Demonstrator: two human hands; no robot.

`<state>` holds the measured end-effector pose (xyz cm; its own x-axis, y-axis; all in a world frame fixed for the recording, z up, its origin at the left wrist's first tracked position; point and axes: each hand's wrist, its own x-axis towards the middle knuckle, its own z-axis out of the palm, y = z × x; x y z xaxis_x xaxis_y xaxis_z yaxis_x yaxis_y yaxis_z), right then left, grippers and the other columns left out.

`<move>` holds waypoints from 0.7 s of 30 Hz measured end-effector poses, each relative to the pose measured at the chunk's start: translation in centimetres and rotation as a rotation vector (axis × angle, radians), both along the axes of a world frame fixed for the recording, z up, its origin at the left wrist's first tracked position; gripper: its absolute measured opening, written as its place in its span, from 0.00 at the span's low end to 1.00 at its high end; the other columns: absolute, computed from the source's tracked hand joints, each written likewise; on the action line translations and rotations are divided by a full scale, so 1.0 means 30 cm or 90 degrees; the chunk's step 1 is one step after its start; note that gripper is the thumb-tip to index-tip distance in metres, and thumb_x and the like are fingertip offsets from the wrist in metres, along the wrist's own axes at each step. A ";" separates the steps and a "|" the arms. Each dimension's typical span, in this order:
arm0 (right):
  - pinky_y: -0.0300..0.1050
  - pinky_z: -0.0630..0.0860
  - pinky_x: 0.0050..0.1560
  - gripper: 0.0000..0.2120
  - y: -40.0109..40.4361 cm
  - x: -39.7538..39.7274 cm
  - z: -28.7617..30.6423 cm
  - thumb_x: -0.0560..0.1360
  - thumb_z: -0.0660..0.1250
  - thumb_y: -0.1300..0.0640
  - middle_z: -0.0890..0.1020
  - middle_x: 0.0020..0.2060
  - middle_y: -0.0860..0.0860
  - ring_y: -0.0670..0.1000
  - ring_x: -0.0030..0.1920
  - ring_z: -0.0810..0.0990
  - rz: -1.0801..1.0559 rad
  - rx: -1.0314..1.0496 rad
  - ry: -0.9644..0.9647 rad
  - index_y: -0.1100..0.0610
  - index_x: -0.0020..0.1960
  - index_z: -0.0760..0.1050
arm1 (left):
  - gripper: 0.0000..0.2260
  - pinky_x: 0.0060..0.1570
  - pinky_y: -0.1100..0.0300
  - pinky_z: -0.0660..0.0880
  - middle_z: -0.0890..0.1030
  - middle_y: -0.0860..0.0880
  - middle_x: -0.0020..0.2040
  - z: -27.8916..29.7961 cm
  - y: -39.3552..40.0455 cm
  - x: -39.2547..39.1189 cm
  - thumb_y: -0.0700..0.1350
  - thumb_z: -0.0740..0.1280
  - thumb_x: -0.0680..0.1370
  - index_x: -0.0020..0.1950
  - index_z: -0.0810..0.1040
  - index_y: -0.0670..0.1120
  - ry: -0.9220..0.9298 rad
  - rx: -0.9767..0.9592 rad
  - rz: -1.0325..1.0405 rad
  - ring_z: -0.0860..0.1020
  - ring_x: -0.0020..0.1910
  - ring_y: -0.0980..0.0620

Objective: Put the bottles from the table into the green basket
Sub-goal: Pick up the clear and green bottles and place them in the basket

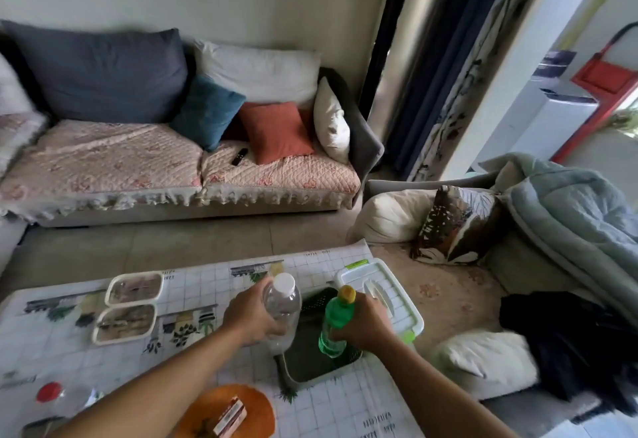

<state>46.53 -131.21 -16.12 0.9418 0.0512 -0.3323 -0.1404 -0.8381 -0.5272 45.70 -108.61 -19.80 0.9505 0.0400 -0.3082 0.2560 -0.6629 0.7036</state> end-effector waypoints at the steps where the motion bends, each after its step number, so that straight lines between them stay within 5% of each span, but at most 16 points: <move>1: 0.41 0.74 0.47 0.27 -0.027 0.037 -0.021 0.62 0.80 0.54 0.74 0.44 0.46 0.48 0.46 0.73 0.022 0.003 0.005 0.51 0.58 0.72 | 0.49 0.50 0.55 0.78 0.78 0.49 0.61 -0.012 -0.032 0.011 0.46 0.82 0.58 0.74 0.60 0.52 0.008 -0.006 0.034 0.78 0.54 0.48; 12: 0.38 0.77 0.42 0.23 -0.140 0.318 -0.265 0.61 0.79 0.53 0.81 0.42 0.46 0.46 0.43 0.79 0.137 -0.004 0.069 0.50 0.54 0.76 | 0.38 0.56 0.56 0.74 0.77 0.55 0.57 -0.182 -0.216 0.089 0.41 0.82 0.59 0.65 0.69 0.53 0.058 -0.059 0.228 0.75 0.57 0.52; 21: 0.44 0.77 0.54 0.26 -0.103 0.411 -0.539 0.62 0.80 0.57 0.79 0.49 0.48 0.49 0.50 0.77 0.112 0.031 0.105 0.51 0.57 0.74 | 0.36 0.53 0.55 0.79 0.78 0.57 0.54 -0.362 -0.260 0.226 0.48 0.83 0.55 0.59 0.72 0.57 -0.024 -0.039 0.217 0.77 0.53 0.55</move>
<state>58.87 -134.32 -32.28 0.8503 0.2299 -0.4735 -0.0814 -0.8313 -0.5498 52.49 -116.42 -30.66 0.8967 0.3392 -0.2842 0.4279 -0.5008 0.7524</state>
